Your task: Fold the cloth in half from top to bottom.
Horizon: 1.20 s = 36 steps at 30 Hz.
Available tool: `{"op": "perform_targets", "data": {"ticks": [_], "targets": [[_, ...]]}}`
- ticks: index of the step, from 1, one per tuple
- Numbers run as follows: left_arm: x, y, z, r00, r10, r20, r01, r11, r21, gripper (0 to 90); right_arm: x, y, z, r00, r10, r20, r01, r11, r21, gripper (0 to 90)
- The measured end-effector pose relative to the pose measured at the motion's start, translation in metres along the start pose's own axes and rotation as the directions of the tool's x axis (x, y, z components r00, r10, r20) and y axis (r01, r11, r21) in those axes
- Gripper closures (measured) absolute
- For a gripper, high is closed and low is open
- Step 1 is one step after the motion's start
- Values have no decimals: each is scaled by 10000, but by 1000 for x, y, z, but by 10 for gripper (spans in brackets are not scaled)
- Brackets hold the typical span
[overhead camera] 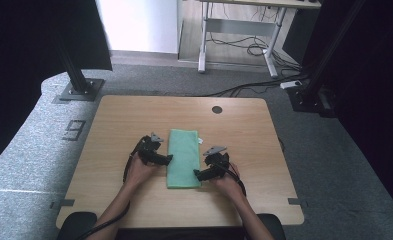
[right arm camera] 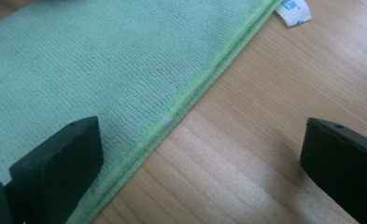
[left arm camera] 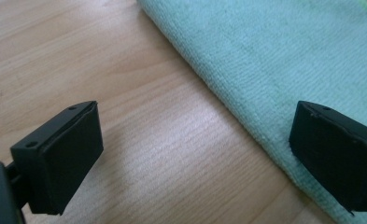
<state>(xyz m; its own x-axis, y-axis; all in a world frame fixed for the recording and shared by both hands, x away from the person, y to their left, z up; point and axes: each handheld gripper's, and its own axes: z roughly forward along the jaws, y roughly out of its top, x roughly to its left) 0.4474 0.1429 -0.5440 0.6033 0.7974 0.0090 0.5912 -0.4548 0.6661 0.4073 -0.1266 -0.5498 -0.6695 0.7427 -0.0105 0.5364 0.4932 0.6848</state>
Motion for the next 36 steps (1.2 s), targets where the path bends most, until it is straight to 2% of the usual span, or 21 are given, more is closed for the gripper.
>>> {"op": "perform_targets", "data": {"ticks": [5,11,15,22,26,28,33,36], "targets": [[-3,-3,-3,9998,164,58,-164,9998,107,34,5,-3,-2,10000,68,-49,-67,10000,65,0],[-7,-10,-8,9995,217,230,-221,9996,166,34,18,-8,-9,9997,-199,-172,201,9997,140,1],[-13,-19,-16,9985,301,453,-310,9993,190,34,28,-14,-15,9988,-361,-325,366,9992,141,6],[-19,-29,-23,9976,260,644,-269,9995,137,35,40,-23,-24,9966,-524,-629,528,9986,57,53],[-20,-31,-23,9980,234,582,-236,9997,21,35,39,-18,-26,9958,-652,-650,660,9978,101,75],[-20,-32,-23,9981,208,582,-207,9998,-18,35,35,-14,-26,9967,-508,-633,507,9987,-28,87],[-21,-33,-24,9985,154,534,-151,9999,-59,40,15,3,-22,9985,-10,-541,-1,9998,-213,93],[-21,-33,-24,9985,150,519,-147,9999,-61,40,3,14,-16,9990,63,-445,-70,9999,-144,49]]}}
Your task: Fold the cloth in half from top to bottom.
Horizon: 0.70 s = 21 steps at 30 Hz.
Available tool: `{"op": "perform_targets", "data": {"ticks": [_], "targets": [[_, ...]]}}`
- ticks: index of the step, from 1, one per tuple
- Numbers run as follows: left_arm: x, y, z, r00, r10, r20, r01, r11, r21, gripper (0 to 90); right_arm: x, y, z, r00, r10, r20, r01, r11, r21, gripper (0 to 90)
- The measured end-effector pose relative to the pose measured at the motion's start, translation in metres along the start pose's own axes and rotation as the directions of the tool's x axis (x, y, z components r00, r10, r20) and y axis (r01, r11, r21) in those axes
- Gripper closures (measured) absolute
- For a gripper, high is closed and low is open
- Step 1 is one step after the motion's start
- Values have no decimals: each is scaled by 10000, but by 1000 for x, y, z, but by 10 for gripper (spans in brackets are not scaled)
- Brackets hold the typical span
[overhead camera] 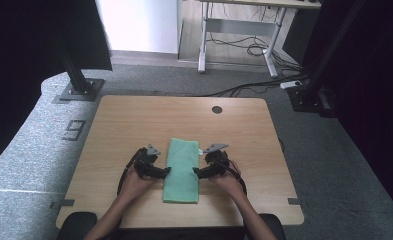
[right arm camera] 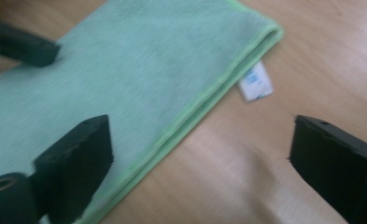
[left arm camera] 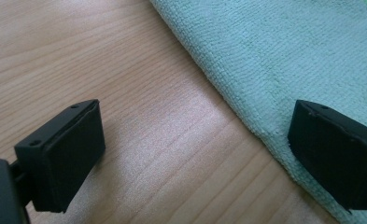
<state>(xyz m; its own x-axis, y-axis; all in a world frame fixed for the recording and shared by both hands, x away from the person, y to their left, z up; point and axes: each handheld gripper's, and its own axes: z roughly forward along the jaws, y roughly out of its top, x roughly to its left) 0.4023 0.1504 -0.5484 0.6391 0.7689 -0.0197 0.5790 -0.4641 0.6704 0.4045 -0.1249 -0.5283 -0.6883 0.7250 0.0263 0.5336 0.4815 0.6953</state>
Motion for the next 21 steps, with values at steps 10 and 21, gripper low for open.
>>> {"op": "perform_targets", "data": {"ticks": [10,21], "targets": [[0,0,0,10000,-31,-15,31,10000,-31,41,-19,33,17,9990,305,337,-298,9994,-189,140],[0,0,0,10000,-17,-2,17,10000,-42,41,-40,63,44,9980,263,572,-269,9996,106,386]]}}
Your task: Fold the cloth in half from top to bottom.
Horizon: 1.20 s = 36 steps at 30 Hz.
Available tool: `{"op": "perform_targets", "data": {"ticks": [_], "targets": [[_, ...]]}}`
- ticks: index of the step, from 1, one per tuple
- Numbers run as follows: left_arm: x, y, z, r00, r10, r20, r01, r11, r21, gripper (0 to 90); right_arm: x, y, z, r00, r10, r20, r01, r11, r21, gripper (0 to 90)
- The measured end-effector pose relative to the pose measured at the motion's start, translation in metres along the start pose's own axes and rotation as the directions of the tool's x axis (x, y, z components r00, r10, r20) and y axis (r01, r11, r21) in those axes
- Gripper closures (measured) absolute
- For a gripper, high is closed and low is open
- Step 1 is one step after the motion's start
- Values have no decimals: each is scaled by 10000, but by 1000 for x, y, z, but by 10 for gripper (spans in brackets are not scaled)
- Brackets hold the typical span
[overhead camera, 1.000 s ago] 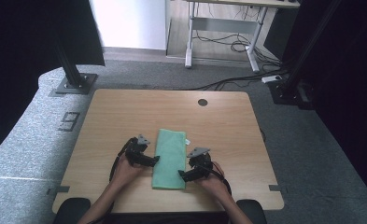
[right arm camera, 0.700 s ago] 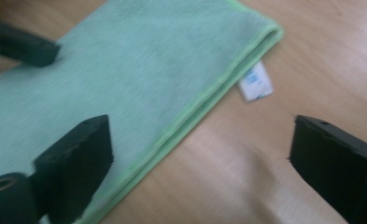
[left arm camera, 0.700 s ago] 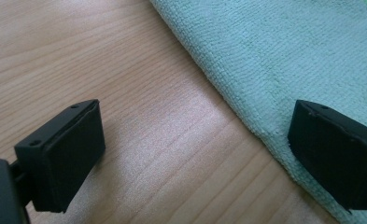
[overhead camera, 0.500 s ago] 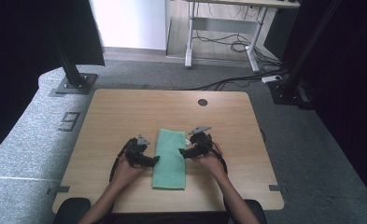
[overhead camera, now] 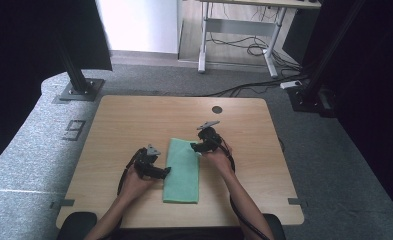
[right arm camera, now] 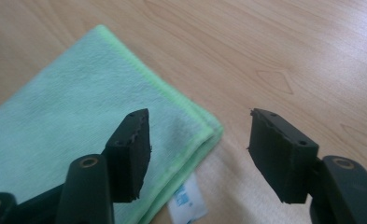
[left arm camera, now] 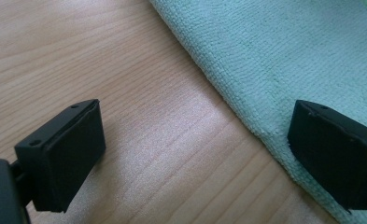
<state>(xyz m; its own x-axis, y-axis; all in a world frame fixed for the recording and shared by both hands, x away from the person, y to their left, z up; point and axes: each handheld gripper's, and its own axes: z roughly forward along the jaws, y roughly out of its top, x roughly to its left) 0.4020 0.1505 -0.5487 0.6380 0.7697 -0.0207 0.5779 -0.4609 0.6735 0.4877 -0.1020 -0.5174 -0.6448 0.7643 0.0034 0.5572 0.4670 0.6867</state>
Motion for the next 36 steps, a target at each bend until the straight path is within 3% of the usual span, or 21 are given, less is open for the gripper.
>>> {"op": "perform_targets", "data": {"ticks": [5,11,14,20,21,23,26,28,36], "targets": [[0,0,0,10000,-14,0,14,10000,0,41,-7,0,12,10000,94,-20,-94,9999,129,453],[0,0,0,10000,-29,-4,29,10000,-7,41,-11,-3,24,10000,4,49,-5,9994,351,440],[0,0,0,10000,-33,-6,33,10000,-7,41,-14,-5,25,9995,272,-171,-267,9993,260,439],[0,0,0,10000,-32,-8,32,10000,-6,41,-9,-5,22,9970,135,-763,-116,9996,249,748],[0,0,0,10000,-32,-8,32,10000,-6,41,-9,-5,22,9970,135,-763,-116,9996,249,748],[0,0,0,10000,-37,-11,37,10000,-8,42,-6,-4,22,9957,199,-909,-167,9992,361,831],[0,0,0,10000,-38,-12,38,10000,-6,41,-3,-2,22,9969,115,-781,-81,9990,443,840],[0,0,0,10000,-34,-11,34,10000,-4,42,-1,-1,21,9979,-181,-626,213,9985,496,846],[-1,0,0,10000,-44,-28,44,10000,-12,41,-1,1,8,9961,-346,-812,364,9991,208,849]]}}
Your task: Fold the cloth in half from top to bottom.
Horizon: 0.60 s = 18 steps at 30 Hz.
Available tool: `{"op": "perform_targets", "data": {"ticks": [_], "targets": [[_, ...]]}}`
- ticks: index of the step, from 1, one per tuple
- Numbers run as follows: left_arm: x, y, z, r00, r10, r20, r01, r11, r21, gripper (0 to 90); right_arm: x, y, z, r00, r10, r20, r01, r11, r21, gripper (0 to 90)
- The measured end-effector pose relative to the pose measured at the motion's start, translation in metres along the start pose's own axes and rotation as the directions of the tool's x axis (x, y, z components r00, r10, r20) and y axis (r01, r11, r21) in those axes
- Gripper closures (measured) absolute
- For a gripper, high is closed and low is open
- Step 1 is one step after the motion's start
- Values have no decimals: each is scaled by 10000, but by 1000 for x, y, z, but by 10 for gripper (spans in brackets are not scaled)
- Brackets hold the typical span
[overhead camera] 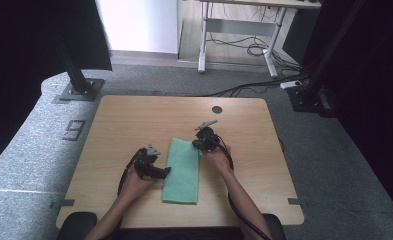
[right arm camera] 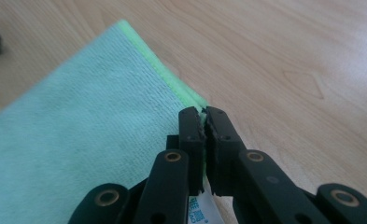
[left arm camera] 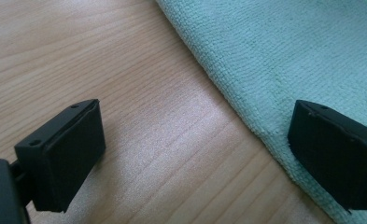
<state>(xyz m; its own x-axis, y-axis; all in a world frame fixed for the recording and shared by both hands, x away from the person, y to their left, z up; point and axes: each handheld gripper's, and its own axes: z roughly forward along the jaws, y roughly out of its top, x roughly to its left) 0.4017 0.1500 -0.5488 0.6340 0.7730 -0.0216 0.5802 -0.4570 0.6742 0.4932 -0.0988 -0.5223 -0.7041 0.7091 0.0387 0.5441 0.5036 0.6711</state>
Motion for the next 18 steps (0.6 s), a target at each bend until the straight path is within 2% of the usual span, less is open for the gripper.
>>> {"op": "perform_targets", "data": {"ticks": [2,5,6,10,11,17,18], "targets": [[0,0,0,10000,-9,-1,9,10000,-2,41,4,3,-11,9999,-108,-23,108,9996,-262,850],[0,0,0,10000,-23,-10,23,10000,-1,41,6,5,-17,9998,-198,-80,195,9991,-380,850],[0,0,0,10000,-20,-22,20,10000,9,41,10,8,-25,9993,-353,-135,344,9978,-565,850],[0,0,0,10000,-13,-24,13,10000,20,41,14,10,-36,9981,-577,-195,560,9952,-802,850],[0,0,0,10000,-12,-29,12,10000,21,41,19,11,-44,9971,-705,-283,673,9926,-1007,850],[-1,0,0,10000,-33,-43,33,10000,13,41,31,10,-61,9939,-1000,-475,927,9863,-1365,850],[-1,0,0,10000,-44,-48,44,10000,8,41,35,8,-68,9919,-1137,-567,1040,9829,-1520,850]]}}
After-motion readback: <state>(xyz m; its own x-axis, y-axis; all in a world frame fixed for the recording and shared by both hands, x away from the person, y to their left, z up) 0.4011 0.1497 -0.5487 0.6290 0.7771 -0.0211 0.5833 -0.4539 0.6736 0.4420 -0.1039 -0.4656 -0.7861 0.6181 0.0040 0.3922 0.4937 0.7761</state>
